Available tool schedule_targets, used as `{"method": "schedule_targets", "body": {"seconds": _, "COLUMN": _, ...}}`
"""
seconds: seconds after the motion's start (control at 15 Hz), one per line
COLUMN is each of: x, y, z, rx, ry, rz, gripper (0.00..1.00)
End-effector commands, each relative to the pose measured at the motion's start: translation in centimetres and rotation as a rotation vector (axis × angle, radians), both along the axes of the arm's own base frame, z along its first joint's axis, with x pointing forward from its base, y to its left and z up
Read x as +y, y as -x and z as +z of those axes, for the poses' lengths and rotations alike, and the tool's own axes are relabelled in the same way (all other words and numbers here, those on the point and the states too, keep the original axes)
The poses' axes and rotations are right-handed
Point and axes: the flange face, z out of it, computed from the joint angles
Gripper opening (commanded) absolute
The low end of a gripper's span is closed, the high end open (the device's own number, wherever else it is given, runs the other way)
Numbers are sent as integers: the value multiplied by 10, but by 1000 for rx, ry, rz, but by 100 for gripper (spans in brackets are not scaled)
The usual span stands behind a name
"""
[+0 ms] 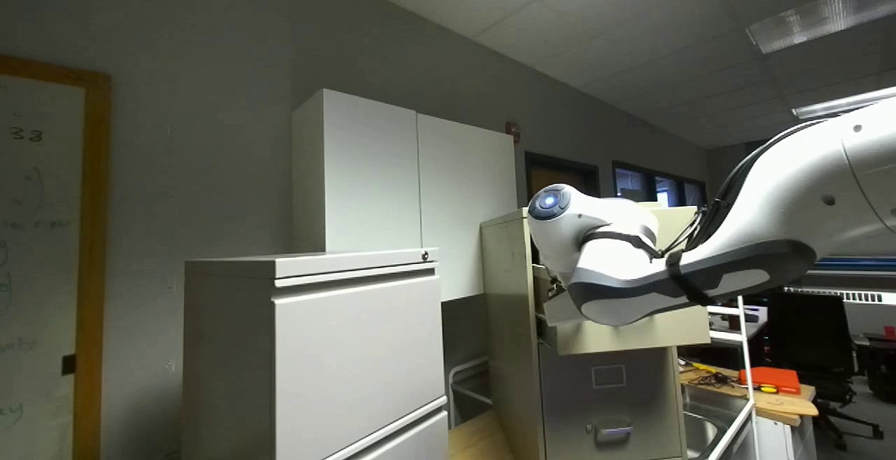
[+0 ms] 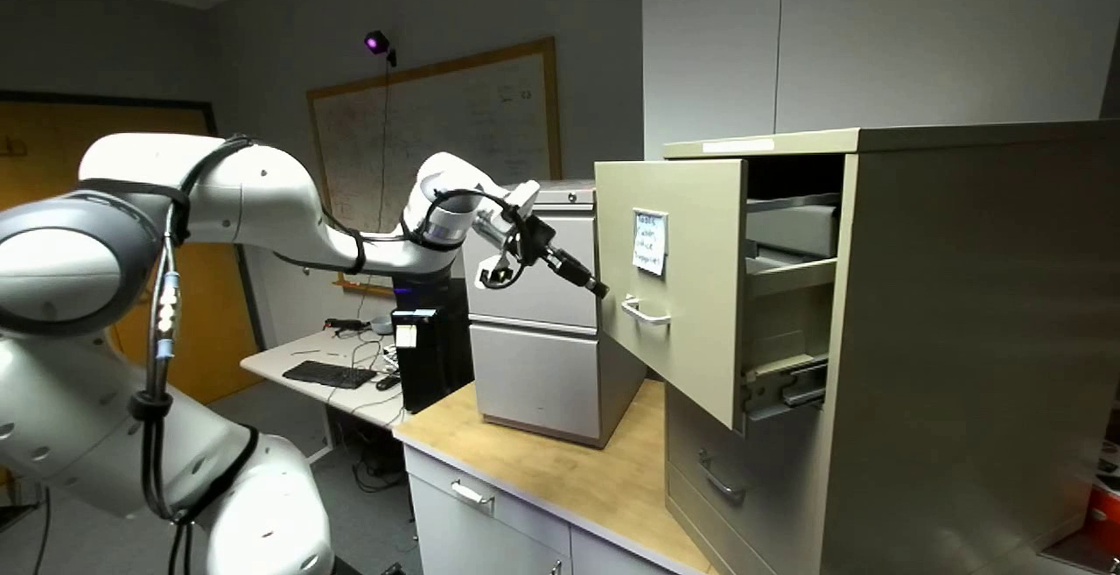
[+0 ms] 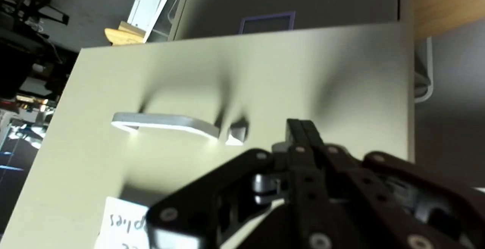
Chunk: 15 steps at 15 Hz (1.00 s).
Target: Close the top drawer of the file cabinet
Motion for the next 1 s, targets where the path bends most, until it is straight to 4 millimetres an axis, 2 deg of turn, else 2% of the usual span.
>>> {"method": "schedule_targets", "body": {"seconds": 0.0, "x": 3, "y": -17, "z": 17, "rx": -126, "ry": 136, "rz": -15, "gripper": 0}}
{"method": "schedule_targets", "body": {"seconds": 0.33, "x": 6, "y": -27, "z": 14, "rx": -166, "ry": 184, "rz": -5, "gripper": 0}}
{"method": "schedule_targets", "body": {"seconds": 0.67, "x": -29, "y": -35, "z": 24, "rx": -163, "ry": 86, "rz": 45, "gripper": 0}}
{"method": "schedule_targets", "body": {"seconds": 0.93, "x": -60, "y": -55, "z": 32, "rx": -147, "ry": 27, "rz": 112, "gripper": 0}}
